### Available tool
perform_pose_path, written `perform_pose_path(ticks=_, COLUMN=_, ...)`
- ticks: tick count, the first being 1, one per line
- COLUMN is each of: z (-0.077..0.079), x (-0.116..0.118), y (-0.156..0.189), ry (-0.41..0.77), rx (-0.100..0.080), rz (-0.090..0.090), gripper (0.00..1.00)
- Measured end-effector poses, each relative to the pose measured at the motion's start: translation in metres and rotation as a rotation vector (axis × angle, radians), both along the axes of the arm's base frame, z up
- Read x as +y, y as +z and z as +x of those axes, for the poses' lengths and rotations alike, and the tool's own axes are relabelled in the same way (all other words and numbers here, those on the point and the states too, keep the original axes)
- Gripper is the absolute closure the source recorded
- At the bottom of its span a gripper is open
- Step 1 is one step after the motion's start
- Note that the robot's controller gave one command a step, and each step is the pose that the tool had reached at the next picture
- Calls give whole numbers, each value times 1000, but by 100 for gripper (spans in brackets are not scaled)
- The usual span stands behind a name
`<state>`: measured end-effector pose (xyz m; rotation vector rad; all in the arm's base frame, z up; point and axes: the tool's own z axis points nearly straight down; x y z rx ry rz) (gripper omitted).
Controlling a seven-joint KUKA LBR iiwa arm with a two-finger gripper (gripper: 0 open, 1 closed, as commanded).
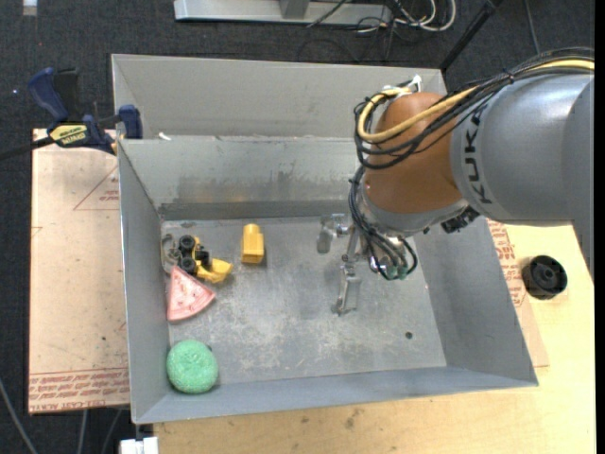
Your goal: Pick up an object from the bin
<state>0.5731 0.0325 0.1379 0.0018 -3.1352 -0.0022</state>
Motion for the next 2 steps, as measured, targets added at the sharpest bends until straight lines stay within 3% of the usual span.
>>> perform_pose_path(ticks=1, z=2, x=0, y=4, ry=-1, rx=-7, rz=0, gripper=0)
perform_pose_path(ticks=2, z=24, x=50, y=-34, ry=42, rx=-16, rz=-1, gripper=0)
